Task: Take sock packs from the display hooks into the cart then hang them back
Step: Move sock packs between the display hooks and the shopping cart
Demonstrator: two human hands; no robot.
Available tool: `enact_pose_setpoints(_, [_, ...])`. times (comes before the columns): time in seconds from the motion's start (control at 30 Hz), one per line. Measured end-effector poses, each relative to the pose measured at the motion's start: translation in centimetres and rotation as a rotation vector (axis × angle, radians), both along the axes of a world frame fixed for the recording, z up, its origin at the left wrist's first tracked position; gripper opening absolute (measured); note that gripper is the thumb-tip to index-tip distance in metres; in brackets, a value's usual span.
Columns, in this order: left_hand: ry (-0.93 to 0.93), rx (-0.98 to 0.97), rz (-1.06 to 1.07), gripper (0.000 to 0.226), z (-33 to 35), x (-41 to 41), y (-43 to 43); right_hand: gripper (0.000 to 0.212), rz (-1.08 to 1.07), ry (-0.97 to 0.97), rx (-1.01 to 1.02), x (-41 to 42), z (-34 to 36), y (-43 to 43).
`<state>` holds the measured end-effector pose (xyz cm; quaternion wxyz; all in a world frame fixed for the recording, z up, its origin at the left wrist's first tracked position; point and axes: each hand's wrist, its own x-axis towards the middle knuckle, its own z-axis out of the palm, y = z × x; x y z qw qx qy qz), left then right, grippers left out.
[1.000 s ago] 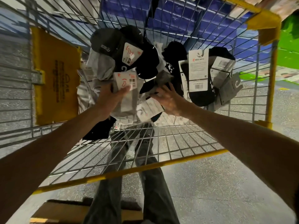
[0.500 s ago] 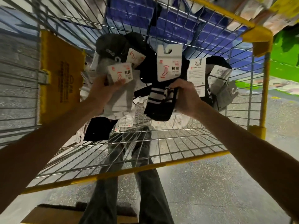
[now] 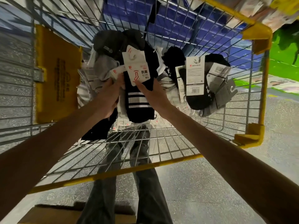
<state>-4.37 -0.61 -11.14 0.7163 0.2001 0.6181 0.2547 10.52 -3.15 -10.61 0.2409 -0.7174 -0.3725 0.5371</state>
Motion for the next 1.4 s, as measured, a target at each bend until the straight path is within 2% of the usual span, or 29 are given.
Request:
enact_pose_setpoints(0.07, [-0.014,0.035,-0.04,0.04,0.3,0.5,-0.1,0.044,0.041,0.059,-0.025,0.4,0.1,0.0])
enact_pose_setpoints(0.13, [0.009,0.102,-0.141,0.027,0.6,1.4,-0.3,0.046,0.157,0.154,-0.078,1.1,0.6,-0.3])
enact_pose_setpoints(0.23, [0.097,0.172,-0.193,0.034,0.2,2.9,-0.9,0.049,0.339,0.276,-0.179,2.4,1.0,-1.0])
enact_pose_setpoints(0.3, [0.12,0.161,-0.188,0.025,-0.2,3.4,-0.8,0.045,0.335,0.304,-0.26,3.8,1.3,-1.1])
enact_pose_setpoints(0.4, [0.071,0.105,-0.191,0.034,-0.7,4.1,-0.5,0.04,0.142,0.282,-0.301,6.3,1.4,-0.7])
enact_pose_setpoints(0.43, [0.059,0.094,-0.194,0.034,-0.8,4.4,-0.5,0.04,0.098,0.188,-0.244,7.3,1.2,-0.5])
enact_pose_setpoints(0.5, [0.052,0.085,-0.189,0.03,-1.0,5.2,-0.5,0.03,0.035,-0.188,-0.083,10.0,0.1,-0.3])
enact_pose_setpoints(0.53, [0.058,0.082,-0.188,0.03,-1.2,5.7,-0.5,0.035,0.003,-0.388,-0.032,11.5,-0.7,-0.2])
enact_pose_setpoints(0.57, [0.061,0.078,-0.194,0.031,-1.1,6.2,-0.5,0.046,-0.032,-0.554,-0.036,13.1,-1.5,-0.1])
enact_pose_setpoints(0.63, [0.07,0.058,-0.215,0.036,-1.2,7.0,-0.6,0.068,-0.11,-0.768,-0.147,15.5,-2.7,0.4])
enact_pose_setpoints(0.7, [0.082,0.045,-0.22,0.038,-1.1,7.8,-0.6,0.084,-0.1,-0.807,-0.291,17.0,-3.5,0.8])
enact_pose_setpoints(0.8, [0.081,0.039,-0.213,0.038,-1.1,8.7,-0.7,0.107,-0.018,-0.724,-0.392,17.8,-4.9,1.2])
enact_pose_setpoints(0.87, [0.079,0.032,-0.209,0.04,-1.0,9.1,-0.7,0.109,0.037,-0.69,-0.365,18.0,-5.6,1.2])
enact_pose_setpoints(0.93, [0.096,0.03,-0.193,0.039,-0.9,9.3,-0.5,0.098,0.077,-0.618,-0.327,17.8,-5.8,1.1])
enact_pose_setpoints(1.03, [0.119,0.029,-0.133,0.034,-0.8,9.4,-0.3,0.065,0.07,-0.562,-0.204,16.5,-5.4,0.3])
enact_pose_setpoints(1.1, [0.138,0.045,-0.112,0.03,-0.2,9.4,-0.2,0.053,0.034,-0.523,-0.091,15.3,-4.6,-0.1])
enact_pose_setpoints(1.2, [0.202,0.106,-0.107,0.029,1.0,8.8,0.3,0.047,-0.174,-0.254,0.019,13.5,-2.2,-0.3])
enact_pose_setpoints(1.27, [0.246,0.164,-0.106,0.038,1.9,8.3,0.8,0.046,-0.272,-0.043,0.068,13.1,-0.8,-0.1])
enact_pose_setpoints(1.4, [0.31,0.261,-0.111,0.047,3.8,7.2,1.8,0.039,-0.295,0.242,0.03,12.8,2.5,0.5])
